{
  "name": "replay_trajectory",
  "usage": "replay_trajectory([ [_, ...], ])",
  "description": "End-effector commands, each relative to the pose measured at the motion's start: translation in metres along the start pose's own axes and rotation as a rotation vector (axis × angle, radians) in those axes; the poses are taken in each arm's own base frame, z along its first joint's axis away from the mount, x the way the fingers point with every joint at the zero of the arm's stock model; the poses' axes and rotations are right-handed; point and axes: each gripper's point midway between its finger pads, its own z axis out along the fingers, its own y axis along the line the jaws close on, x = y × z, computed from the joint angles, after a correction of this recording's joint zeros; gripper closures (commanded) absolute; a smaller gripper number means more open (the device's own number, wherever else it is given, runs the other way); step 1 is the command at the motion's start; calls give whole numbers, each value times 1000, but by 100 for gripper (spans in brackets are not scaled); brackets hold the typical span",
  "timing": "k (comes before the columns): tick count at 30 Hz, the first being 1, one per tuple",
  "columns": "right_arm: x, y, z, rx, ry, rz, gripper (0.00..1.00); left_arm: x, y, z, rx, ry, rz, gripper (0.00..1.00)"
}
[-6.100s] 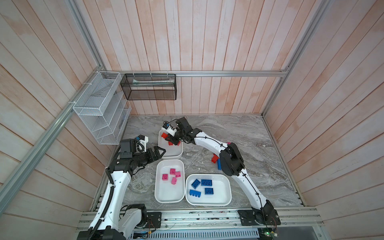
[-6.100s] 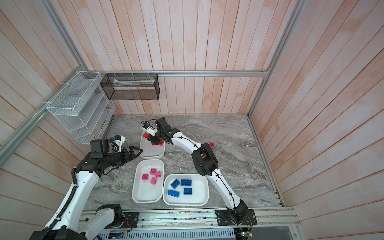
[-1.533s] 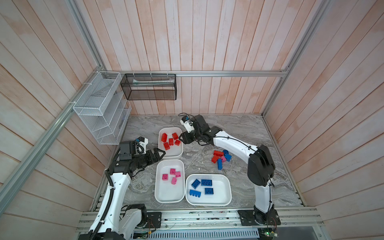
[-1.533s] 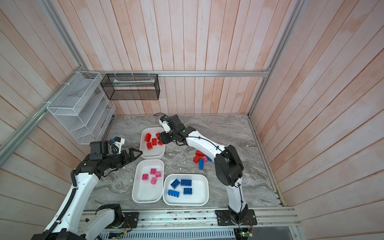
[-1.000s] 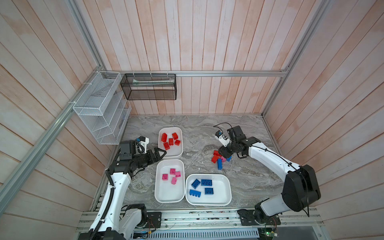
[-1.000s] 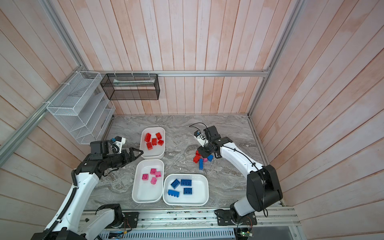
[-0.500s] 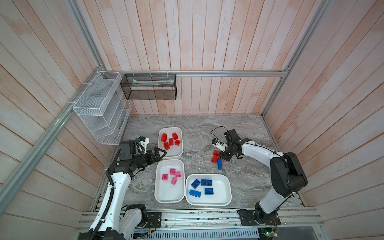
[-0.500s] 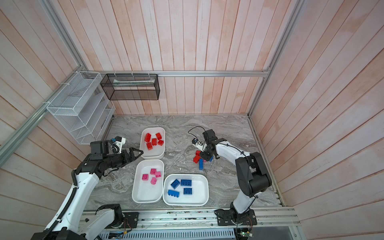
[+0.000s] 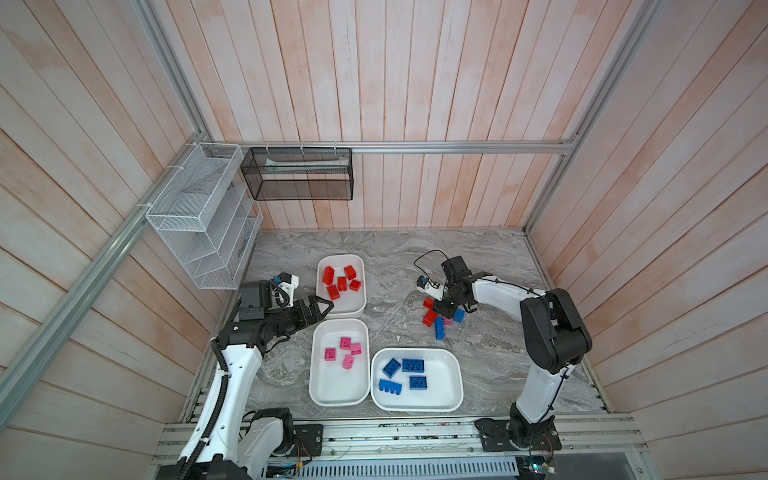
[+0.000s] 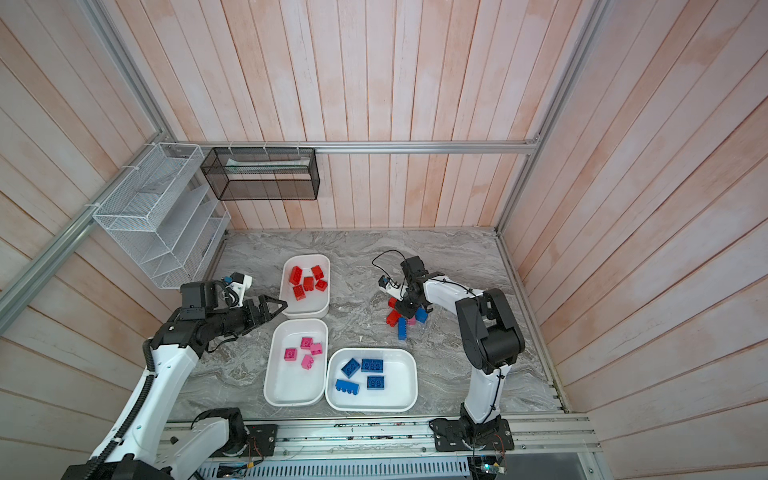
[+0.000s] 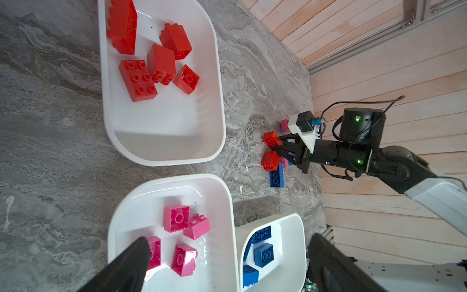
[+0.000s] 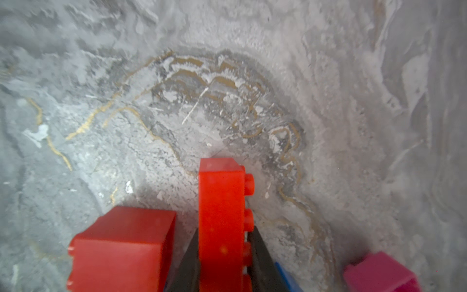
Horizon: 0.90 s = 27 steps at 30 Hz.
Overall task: Sort the legos into containers by color
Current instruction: 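Carry the red brick to the farthest tub and release it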
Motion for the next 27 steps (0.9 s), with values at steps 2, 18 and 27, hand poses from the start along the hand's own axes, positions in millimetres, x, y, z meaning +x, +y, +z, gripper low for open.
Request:
replay_trajectory([
  [2,-50,12,-38,-36,-174,-4,84,-6,-2,-3,0,-16,22,0],
  [18,-239,142,-13,-250,-466,-168,83,-14,4,-9,-58,-48,31,0],
  [27,-255,118,60,-101,-327,-241,80,-10,8,-8,-59,-44,21,0],
])
